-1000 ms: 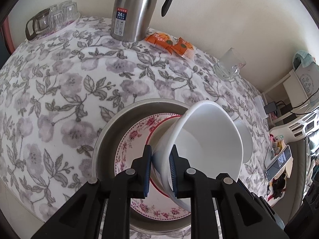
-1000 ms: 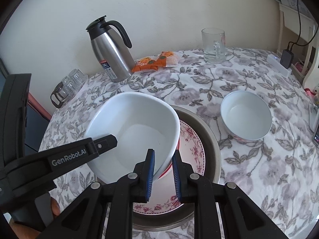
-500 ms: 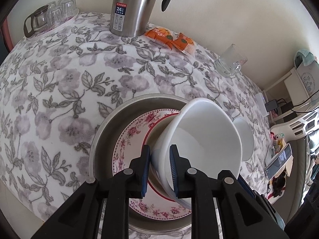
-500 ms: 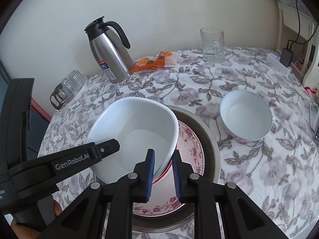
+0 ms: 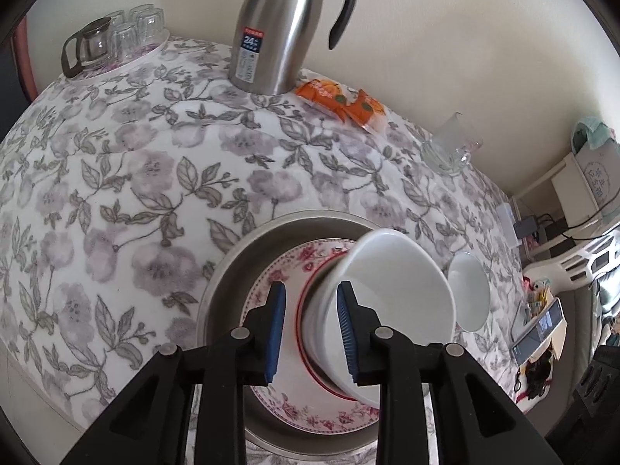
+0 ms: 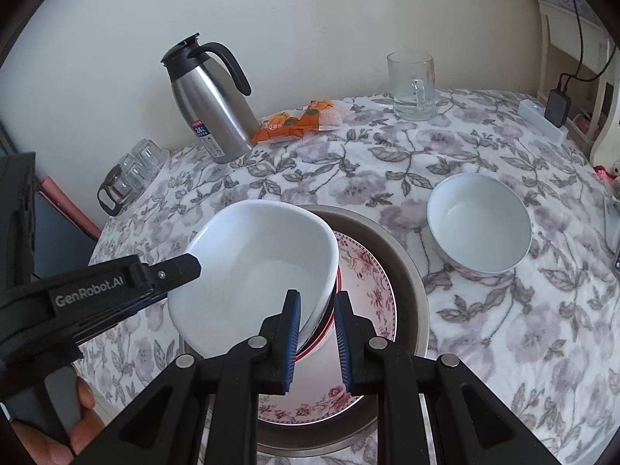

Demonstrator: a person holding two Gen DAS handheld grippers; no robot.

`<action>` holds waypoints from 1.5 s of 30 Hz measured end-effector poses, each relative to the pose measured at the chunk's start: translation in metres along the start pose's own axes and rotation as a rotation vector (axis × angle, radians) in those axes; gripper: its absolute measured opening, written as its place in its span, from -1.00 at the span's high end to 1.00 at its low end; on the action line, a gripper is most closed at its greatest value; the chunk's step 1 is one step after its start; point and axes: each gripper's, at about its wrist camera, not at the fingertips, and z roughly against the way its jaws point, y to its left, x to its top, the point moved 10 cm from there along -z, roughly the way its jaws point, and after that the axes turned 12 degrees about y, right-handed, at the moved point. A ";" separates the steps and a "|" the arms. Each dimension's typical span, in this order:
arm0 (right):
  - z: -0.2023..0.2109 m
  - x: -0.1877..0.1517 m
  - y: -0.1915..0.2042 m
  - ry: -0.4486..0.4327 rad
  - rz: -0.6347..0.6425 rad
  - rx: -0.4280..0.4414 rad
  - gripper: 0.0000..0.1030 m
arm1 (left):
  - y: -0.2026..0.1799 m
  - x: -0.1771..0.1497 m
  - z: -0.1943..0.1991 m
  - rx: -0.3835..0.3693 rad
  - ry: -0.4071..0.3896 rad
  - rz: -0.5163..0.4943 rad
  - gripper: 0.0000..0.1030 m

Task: Organize plates and bowls
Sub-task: 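Lower the square bowl onto the strawberry bowl in the basin with both grippers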

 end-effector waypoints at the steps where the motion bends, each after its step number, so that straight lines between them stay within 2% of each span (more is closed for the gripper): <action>1: 0.000 0.000 0.000 -0.001 0.000 -0.001 0.63 | 0.000 0.001 -0.001 -0.010 0.000 0.003 0.46; 5: 0.001 0.000 0.000 -0.001 -0.001 0.002 0.63 | -0.003 0.003 -0.001 -0.012 -0.026 -0.012 0.46; 7: 0.001 0.000 0.000 -0.001 0.003 -0.003 0.63 | -0.007 0.003 -0.002 -0.030 -0.028 -0.025 0.64; 9: 0.001 0.000 0.000 -0.003 0.002 0.004 0.62 | -0.010 0.002 -0.003 -0.050 -0.022 -0.027 0.68; 18: 0.010 0.004 0.002 -0.035 0.003 -0.011 0.59 | -0.010 -0.004 -0.008 -0.059 0.028 -0.030 0.68; 29: 0.014 0.006 0.001 -0.052 0.007 -0.015 0.56 | -0.013 -0.005 -0.004 -0.041 0.021 -0.051 0.68; 38: 0.003 0.001 0.002 -0.008 -0.002 0.008 0.57 | -0.010 -0.006 -0.010 -0.033 0.034 -0.044 0.68; 45: 0.003 0.000 -0.002 -0.002 -0.012 -0.016 0.57 | -0.009 -0.005 -0.006 -0.042 0.025 -0.031 0.68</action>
